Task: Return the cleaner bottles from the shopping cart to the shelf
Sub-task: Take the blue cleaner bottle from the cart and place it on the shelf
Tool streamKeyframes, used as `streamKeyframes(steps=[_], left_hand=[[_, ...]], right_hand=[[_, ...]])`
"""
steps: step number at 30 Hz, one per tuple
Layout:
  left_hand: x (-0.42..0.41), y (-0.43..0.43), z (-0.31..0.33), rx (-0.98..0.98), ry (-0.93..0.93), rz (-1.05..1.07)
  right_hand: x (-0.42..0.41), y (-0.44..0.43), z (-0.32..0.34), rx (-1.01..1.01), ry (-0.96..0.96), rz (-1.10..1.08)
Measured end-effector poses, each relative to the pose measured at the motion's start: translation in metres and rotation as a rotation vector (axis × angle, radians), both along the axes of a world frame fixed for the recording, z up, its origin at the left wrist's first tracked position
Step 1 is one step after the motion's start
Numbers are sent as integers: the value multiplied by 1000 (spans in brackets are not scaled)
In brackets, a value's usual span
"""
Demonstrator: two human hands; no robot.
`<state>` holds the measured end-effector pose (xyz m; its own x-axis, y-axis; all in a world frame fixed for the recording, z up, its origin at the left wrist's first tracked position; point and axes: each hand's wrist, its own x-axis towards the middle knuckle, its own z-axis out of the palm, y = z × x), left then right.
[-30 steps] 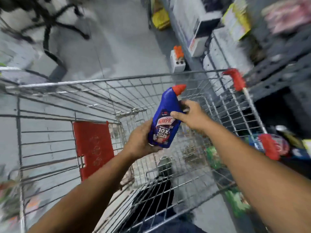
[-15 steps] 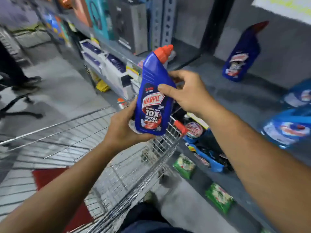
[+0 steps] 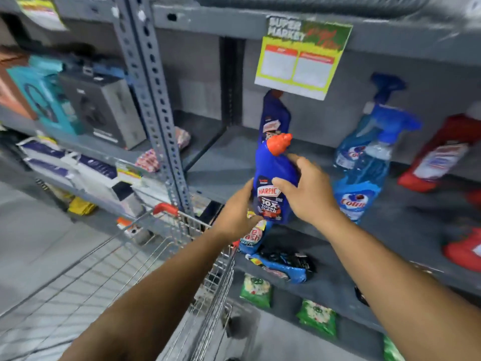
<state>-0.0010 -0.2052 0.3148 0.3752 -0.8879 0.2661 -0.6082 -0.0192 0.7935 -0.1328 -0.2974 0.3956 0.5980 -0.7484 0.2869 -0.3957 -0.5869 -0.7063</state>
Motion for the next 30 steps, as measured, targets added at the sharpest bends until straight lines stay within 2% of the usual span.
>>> streamKeyframes(steps=[3, 9, 12, 16, 21, 30], left_hand=[[3, -39, -4, 50, -7, -67], [15, -83, -14, 53, -14, -138], [19, -87, -18, 31, 35, -194], [23, -84, -18, 89, 175, -264], [24, -90, -23, 123, 206, -217], [62, -77, -26, 136, 189, -155]], right_hand=[[-4, -22, -7, -10, 27, -124], [-7, -51, -12, 22, 33, -162], [-10, -57, -16, 50, 43, -129], [-18, -56, -30, 212, -52, -119], [-20, -55, -36, 326, -146, -81], [19, -48, -36, 382, -163, -36]])
